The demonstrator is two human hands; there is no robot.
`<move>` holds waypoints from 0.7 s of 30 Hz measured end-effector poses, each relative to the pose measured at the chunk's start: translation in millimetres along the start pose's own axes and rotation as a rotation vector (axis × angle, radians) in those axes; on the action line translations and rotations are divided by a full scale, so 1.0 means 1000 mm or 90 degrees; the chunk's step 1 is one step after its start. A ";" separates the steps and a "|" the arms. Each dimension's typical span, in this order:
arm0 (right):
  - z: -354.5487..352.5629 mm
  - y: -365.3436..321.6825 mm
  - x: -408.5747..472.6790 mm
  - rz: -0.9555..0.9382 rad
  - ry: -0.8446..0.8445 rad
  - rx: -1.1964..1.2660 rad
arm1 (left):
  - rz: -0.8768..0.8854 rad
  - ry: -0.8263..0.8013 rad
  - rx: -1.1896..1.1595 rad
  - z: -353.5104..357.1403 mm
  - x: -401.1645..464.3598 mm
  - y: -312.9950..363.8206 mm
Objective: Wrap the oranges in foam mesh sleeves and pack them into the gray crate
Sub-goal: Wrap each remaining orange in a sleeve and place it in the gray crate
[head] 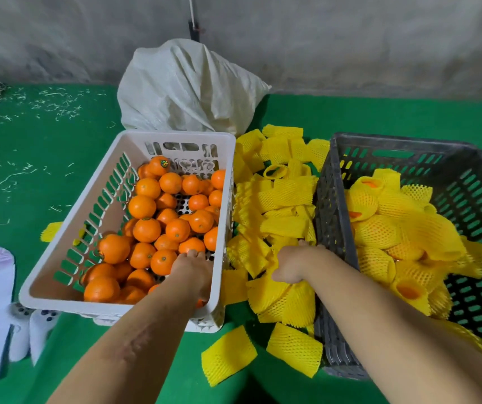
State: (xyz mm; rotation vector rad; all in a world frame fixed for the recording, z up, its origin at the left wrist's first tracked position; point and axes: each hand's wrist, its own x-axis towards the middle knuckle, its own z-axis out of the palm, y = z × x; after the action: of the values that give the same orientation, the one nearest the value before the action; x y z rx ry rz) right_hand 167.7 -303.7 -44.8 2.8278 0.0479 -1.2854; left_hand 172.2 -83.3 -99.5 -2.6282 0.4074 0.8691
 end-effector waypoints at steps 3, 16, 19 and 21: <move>-0.005 0.004 0.003 -0.037 0.128 0.139 | -0.004 -0.008 0.000 0.000 0.005 -0.005; -0.006 -0.012 0.004 -0.108 0.005 0.108 | 0.005 0.076 -0.070 0.002 -0.003 -0.017; -0.002 -0.010 0.008 -0.092 -0.019 0.084 | -0.003 0.119 -0.100 0.001 -0.006 -0.021; -0.002 -0.008 0.011 -0.070 0.000 0.088 | -0.012 0.163 -0.143 0.001 -0.010 -0.028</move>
State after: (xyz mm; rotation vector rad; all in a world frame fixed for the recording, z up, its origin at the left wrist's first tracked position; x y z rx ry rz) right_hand 175.8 -295.5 -52.1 2.9801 0.1205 -1.3616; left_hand 174.0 -56.0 -88.0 -2.9590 0.3656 0.6035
